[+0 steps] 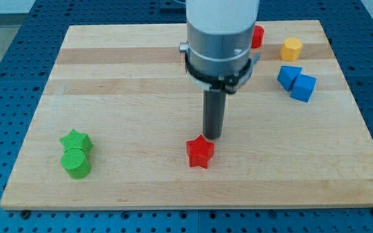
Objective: Push the red circle into the top right side of the red star
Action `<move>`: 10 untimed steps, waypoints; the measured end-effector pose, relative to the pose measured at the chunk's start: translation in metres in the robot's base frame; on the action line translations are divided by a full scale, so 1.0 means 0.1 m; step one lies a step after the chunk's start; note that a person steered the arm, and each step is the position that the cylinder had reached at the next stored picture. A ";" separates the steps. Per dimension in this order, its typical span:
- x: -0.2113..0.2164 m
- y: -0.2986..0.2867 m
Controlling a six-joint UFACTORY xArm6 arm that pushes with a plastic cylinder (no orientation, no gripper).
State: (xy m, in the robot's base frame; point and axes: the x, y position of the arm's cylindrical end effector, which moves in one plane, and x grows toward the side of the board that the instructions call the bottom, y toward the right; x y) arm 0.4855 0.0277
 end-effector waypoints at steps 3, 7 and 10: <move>-1.48 -0.06; -2.83 0.64; -2.72 1.12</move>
State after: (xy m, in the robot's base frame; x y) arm 0.2136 0.1400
